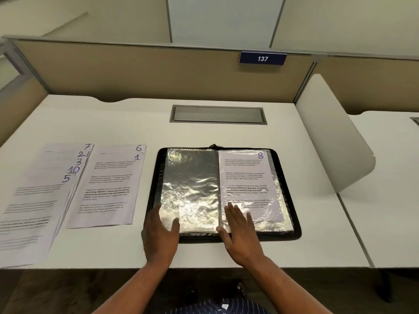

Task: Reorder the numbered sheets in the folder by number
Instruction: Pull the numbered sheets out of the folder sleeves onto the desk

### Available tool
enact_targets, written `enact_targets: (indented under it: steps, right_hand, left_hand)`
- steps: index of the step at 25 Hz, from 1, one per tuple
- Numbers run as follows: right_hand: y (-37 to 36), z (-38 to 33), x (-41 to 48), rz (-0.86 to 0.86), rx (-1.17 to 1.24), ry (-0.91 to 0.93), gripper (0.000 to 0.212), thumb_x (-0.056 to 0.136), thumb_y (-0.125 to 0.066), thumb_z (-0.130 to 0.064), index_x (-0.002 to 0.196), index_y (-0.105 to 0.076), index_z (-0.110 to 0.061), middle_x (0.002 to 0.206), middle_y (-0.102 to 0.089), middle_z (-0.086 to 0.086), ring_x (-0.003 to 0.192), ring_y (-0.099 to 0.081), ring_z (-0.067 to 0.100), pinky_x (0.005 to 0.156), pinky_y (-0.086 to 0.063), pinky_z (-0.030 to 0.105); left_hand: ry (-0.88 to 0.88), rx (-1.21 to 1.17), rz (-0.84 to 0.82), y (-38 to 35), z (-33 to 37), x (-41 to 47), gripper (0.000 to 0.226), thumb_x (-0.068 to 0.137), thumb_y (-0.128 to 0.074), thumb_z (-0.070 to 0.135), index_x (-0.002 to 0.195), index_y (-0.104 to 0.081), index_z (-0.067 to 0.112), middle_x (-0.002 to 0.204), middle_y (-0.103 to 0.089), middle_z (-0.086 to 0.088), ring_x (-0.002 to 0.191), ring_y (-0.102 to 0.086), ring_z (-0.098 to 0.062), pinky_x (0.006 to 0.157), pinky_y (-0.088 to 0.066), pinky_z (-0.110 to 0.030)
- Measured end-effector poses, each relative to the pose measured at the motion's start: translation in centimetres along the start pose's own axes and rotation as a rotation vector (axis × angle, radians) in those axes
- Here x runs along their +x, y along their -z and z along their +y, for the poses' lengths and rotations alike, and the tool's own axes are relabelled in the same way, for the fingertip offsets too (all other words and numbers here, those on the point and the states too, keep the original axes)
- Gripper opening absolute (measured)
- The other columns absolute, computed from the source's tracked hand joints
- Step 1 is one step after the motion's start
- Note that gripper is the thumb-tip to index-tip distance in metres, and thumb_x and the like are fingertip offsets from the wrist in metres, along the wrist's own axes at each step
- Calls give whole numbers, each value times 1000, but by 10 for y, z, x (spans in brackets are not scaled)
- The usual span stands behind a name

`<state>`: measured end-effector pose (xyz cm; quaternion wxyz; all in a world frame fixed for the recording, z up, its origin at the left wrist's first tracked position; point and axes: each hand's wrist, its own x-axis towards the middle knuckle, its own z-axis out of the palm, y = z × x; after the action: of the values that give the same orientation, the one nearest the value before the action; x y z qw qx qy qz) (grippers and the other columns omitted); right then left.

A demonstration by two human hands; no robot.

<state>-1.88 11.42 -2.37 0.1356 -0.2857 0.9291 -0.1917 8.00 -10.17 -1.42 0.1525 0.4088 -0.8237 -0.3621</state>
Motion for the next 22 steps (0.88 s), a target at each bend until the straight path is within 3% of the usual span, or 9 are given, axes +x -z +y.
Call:
enact_targets:
  steps: [4,7,10,14,16,19,20,22]
  right_hand:
    - [-5,19,-16,16,-26,-119,93,89,4,-76,164,-7,-21,170,4,-9,156,12,8,128,8,43]
    - [-7,34,-30,8,-56,-168,85,96,-7,-71,164,-9,-21,171,1,-5,157,8,11,127,6,43]
    - [-4,55,-41,4,-74,-172,80,98,-14,-67,165,-11,-22,172,-3,-4,157,6,11,128,4,43]
    - [10,84,-53,33,-56,-144,75,102,-23,-63,164,-17,-21,171,-7,-4,156,4,10,127,5,40]
    - [19,99,-60,54,-55,-146,71,103,-28,-60,163,-20,-22,169,-8,-7,157,-1,10,126,8,37]
    - [28,116,-71,98,-29,-138,71,102,-29,-59,163,-24,-23,168,-14,-8,156,-5,7,126,7,33]
    - [30,120,-73,105,-18,-137,72,101,-27,-60,162,-25,-23,168,-16,-7,155,-4,5,126,7,33]
    - [35,126,-76,115,-1,-138,71,101,-27,-59,162,-25,-24,168,-16,-7,153,-2,2,126,6,32]
  left_hand:
    - [-263,67,-46,-8,8,-1,75,87,-76,23,152,-39,20,161,-33,1,149,-30,-20,120,-30,-44]
    - [-475,94,-173,-29,19,-11,62,89,-74,24,146,-50,19,161,-35,3,149,-29,-16,120,-28,-38]
    - [-585,162,-381,-57,39,-24,51,95,-66,37,144,-54,26,158,-40,8,146,-33,-12,120,-32,-36]
    - [-730,292,-585,-96,69,-43,54,97,-61,44,147,-50,26,158,-41,7,145,-35,-14,118,-27,-30]
    - [-789,353,-627,-114,82,-47,50,96,-62,42,142,-57,24,152,-48,3,140,-43,-19,113,-34,-32]
    - [-857,384,-589,-131,96,-48,23,94,-60,32,107,-74,18,112,-68,0,105,-61,-25,84,-49,-36]
    - [-864,410,-573,-133,99,-48,20,95,-58,29,96,-73,16,100,-67,-1,96,-61,-25,77,-49,-36]
    - [-863,442,-561,-135,102,-47,21,95,-55,29,93,-70,15,95,-65,-2,92,-60,-25,73,-47,-37]
